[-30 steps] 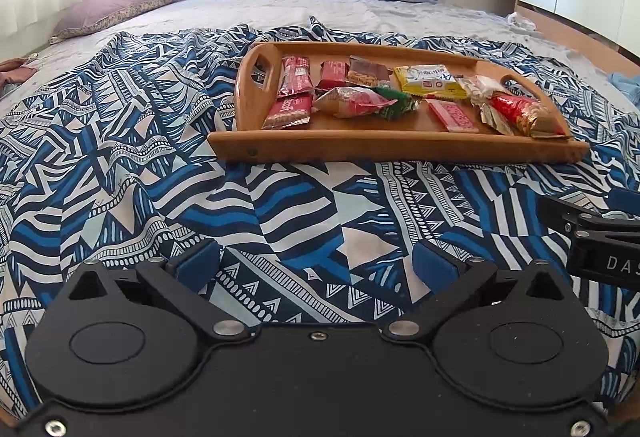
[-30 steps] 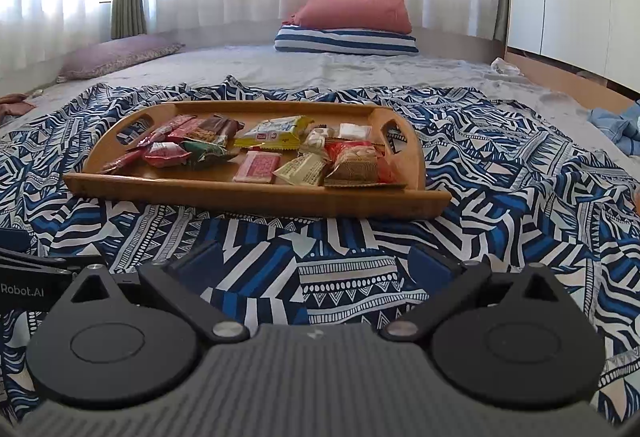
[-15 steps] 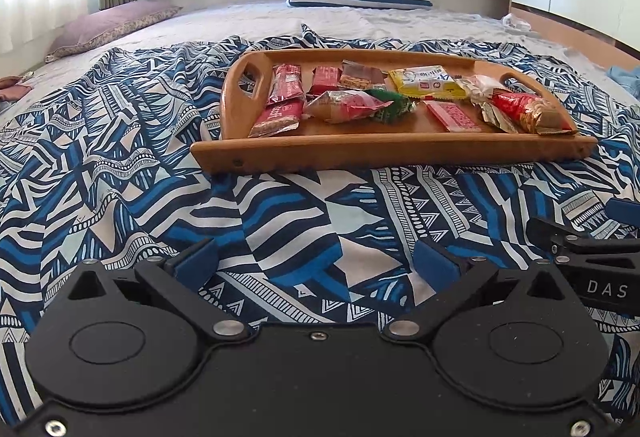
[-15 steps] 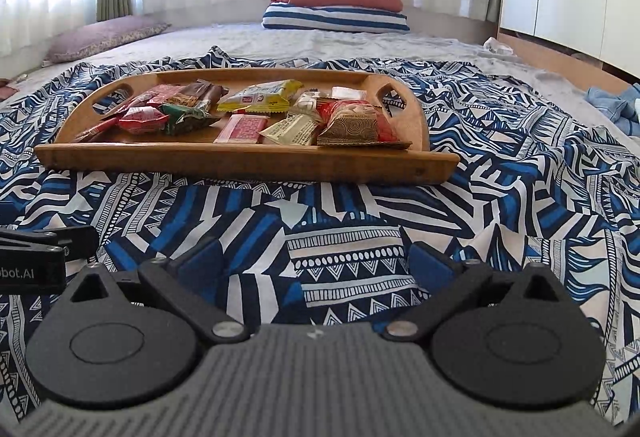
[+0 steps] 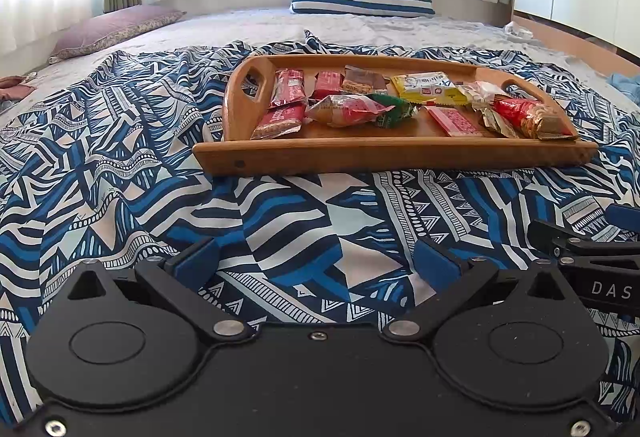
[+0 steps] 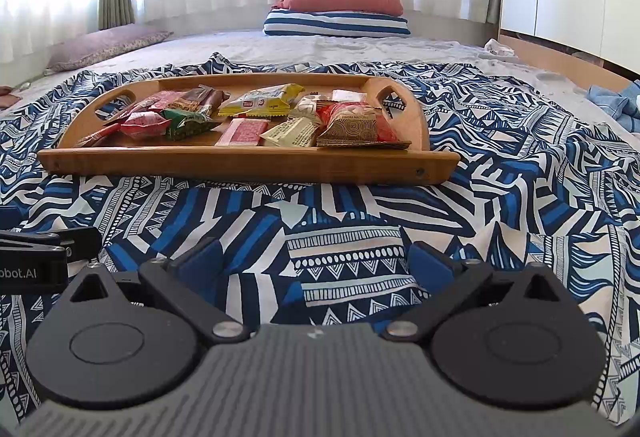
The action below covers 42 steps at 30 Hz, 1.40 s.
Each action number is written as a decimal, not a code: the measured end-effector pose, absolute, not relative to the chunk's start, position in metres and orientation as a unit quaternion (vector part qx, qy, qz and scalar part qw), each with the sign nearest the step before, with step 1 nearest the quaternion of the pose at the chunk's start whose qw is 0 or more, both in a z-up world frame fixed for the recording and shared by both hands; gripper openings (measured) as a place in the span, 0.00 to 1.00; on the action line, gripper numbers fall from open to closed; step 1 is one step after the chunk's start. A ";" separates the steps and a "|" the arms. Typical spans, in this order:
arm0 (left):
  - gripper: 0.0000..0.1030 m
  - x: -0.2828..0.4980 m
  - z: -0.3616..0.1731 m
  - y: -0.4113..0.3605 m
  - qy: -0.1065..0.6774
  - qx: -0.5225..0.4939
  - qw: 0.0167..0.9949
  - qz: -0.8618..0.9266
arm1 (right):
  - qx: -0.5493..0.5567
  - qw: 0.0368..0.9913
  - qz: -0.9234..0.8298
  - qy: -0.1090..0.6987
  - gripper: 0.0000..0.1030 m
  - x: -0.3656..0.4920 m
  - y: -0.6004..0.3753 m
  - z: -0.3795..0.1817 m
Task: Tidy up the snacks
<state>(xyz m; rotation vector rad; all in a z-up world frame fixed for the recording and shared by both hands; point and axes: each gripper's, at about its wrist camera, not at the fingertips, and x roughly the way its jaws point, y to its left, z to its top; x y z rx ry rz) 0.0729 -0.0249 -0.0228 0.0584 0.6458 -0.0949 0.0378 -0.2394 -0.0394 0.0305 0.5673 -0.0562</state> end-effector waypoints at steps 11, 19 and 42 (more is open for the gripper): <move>1.00 0.072 -0.023 -0.026 0.315 0.031 0.948 -0.047 | 0.018 0.960 -0.026 0.276 1.00 0.037 -0.241 -0.040; 1.00 0.073 -0.023 -0.027 0.317 0.037 0.947 -0.047 | 0.018 0.961 -0.026 0.276 1.00 0.037 -0.241 -0.040; 1.00 0.074 -0.023 -0.027 0.317 0.041 0.947 -0.044 | 0.018 0.961 -0.026 0.276 1.00 0.037 -0.241 -0.040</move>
